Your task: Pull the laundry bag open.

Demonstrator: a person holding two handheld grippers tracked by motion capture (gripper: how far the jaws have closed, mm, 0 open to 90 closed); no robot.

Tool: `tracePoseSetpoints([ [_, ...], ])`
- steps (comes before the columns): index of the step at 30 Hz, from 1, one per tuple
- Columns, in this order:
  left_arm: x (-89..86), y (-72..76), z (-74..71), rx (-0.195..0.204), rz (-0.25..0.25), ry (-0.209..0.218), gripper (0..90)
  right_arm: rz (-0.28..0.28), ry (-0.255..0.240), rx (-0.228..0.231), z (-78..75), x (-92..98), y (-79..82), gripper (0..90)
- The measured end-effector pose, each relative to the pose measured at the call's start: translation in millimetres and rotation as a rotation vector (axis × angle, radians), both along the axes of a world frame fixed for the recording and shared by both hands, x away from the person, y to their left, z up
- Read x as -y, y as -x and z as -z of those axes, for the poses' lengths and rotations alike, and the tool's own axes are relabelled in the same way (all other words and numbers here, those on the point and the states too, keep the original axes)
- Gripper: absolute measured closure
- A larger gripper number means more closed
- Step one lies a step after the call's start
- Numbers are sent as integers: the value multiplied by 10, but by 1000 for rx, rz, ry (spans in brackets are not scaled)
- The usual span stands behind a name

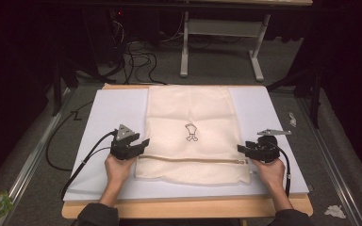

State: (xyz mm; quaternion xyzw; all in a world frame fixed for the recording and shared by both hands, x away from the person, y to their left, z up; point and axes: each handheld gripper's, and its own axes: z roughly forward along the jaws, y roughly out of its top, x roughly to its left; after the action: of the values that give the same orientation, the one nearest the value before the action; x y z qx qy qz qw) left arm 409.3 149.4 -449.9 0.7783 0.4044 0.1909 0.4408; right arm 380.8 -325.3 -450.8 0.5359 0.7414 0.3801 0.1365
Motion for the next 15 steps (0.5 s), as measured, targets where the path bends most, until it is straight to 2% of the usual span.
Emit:
tracePoseSetpoints([
  [5,62,114,58,18,25,-20,481,-5,3,-9,30,-22,52,473],
  [10,151,163,163,0,59,-16,472,-11,-8,-42,96,-37,61,506],
  [15,219,168,241,-11,68,-7,471,-18,-20,-54,135,-62,50,517],
])
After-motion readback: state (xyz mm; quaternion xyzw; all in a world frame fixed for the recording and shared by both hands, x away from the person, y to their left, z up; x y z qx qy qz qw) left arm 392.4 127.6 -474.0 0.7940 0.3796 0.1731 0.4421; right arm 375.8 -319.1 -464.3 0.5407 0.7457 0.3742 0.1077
